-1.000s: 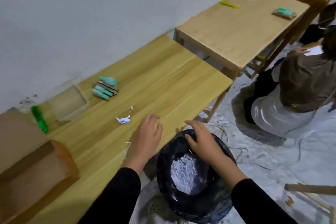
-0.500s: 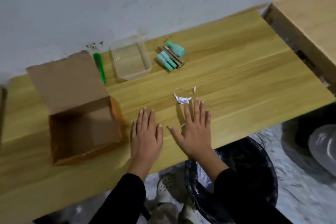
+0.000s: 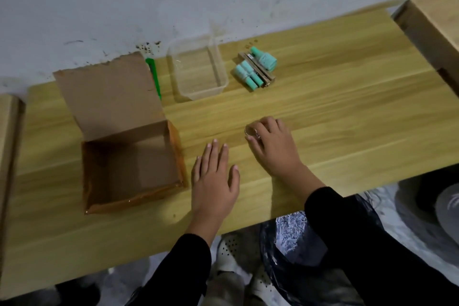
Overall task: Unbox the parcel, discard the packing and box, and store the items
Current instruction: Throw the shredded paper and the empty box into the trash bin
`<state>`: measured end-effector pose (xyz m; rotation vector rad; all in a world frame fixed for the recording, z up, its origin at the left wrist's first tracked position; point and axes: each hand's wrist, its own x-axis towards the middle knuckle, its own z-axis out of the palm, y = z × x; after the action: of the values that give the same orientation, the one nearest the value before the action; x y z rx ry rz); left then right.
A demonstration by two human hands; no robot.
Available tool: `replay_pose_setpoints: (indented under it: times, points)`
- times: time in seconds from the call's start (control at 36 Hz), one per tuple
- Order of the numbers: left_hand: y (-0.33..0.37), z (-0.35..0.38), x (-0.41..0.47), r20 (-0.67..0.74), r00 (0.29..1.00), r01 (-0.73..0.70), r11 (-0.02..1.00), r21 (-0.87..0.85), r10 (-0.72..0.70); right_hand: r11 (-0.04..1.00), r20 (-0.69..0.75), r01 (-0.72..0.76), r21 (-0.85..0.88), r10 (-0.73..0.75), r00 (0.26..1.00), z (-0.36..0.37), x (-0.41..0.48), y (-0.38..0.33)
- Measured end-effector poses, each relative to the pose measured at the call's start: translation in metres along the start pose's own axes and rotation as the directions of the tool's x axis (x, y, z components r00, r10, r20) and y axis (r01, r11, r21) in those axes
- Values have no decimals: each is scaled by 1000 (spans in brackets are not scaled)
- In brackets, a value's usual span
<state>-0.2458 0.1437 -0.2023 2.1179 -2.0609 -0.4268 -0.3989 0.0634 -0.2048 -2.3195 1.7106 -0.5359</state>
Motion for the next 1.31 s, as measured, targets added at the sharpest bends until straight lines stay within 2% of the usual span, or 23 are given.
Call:
replay_pose_setpoints:
  times: [0.11, 0.19, 0.42, 0.5, 0.61, 0.67, 0.72, 0.83, 0.89, 0.97, 1.06, 1.19, 1.31]
  points:
    - [0, 0, -1, 2, 1000, -3, 1000, 5, 3, 993, -50, 5, 116, 1, 999, -2, -15, -3]
    - [0, 0, -2, -2, 1000, -6, 1000, 7, 6, 986, -35, 15, 165, -10, 999, -7, -32, -3]
    - [16, 2, -9, -8, 999, 44, 999, -15, -45, 932, 113, -247, 267, 224, 968, -39, -109, 24]
    - [32, 7, -19, 50, 998, 36, 999, -7, -36, 855, 83, -409, 320, 404, 911, -55, -141, 39]
    - [42, 12, -29, 43, 998, 49, 999, -4, -48, 747, -81, -570, 342, 628, 774, -77, -188, 62]
    - [47, 14, -31, 40, 997, 64, 998, -7, -63, 707, -101, -630, 322, 687, 720, -82, -210, 74]
    - [52, 15, -34, 36, 997, 66, 998, -7, -66, 659, -60, -693, 291, 736, 675, -82, -228, 86]
    - [58, 17, -43, 44, 997, 63, 998, -23, -62, 564, 140, -805, 182, 796, 589, -80, -246, 93]
    - [60, 16, -45, 51, 997, 60, 998, -19, -59, 585, 156, -796, 156, 781, 605, -84, -248, 87]
    - [59, 6, -43, 73, 996, 55, 998, -7, -54, 656, 103, -740, 150, 734, 671, -99, -237, 81]
    - [62, -18, -43, 38, 999, -9, 996, -86, 12, 721, 36, -671, 173, 676, 736, -120, -211, 72]
    - [62, -74, -37, -164, 986, -70, 965, -252, 29, 861, -16, -475, 182, 486, 874, -139, -139, 32]
    - [25, -112, -24, -404, 910, -42, 951, -305, -89, 926, 6, -309, 215, 315, 949, -128, -78, -26]
